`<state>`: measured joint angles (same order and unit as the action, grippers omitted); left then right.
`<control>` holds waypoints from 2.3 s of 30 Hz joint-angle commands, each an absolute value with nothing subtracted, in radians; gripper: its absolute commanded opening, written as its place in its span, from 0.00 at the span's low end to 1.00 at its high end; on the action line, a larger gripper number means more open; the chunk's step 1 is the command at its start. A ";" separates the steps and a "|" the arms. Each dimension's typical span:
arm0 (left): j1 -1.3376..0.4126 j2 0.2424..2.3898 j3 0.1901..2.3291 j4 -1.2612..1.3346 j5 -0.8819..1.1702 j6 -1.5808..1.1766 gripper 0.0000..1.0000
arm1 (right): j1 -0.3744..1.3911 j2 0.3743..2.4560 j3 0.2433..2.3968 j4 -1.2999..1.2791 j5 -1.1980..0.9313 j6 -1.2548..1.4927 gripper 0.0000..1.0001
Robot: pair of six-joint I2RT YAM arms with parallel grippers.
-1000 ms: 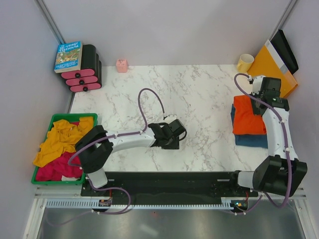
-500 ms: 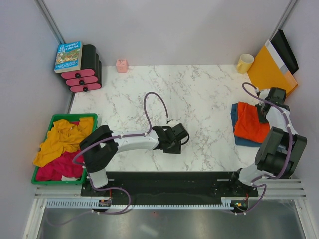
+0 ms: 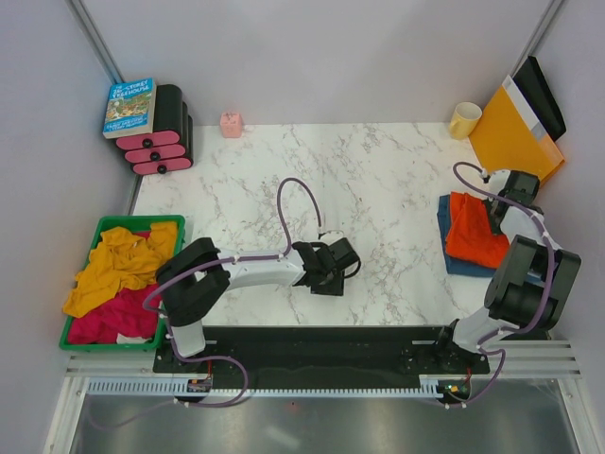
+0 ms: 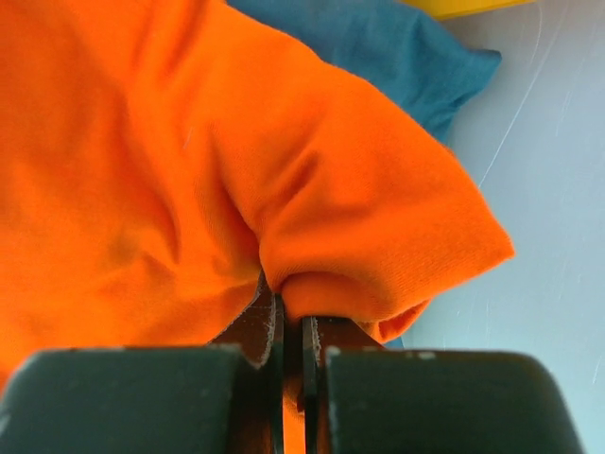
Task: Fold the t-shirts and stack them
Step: Put the neatly folded tshirt into the corner of the board with the right arm
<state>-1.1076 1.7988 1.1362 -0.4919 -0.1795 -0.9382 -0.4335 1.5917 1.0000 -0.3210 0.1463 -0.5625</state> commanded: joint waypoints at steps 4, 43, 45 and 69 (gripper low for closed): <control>-1.120 1.836 1.184 -0.486 -0.173 -0.956 0.44 | -0.428 1.451 0.960 -0.262 0.031 -0.583 0.00; -1.213 1.778 1.131 -0.486 -0.242 -1.072 0.42 | -0.129 1.236 1.066 -0.746 -0.416 -0.399 0.00; -1.216 1.779 1.129 -0.488 -0.242 -1.074 0.42 | -0.152 1.258 1.040 -0.724 -0.403 -0.422 0.00; -1.218 1.822 1.161 -0.489 -0.222 -1.032 0.42 | -0.353 1.342 1.074 -0.623 -0.226 -0.629 0.00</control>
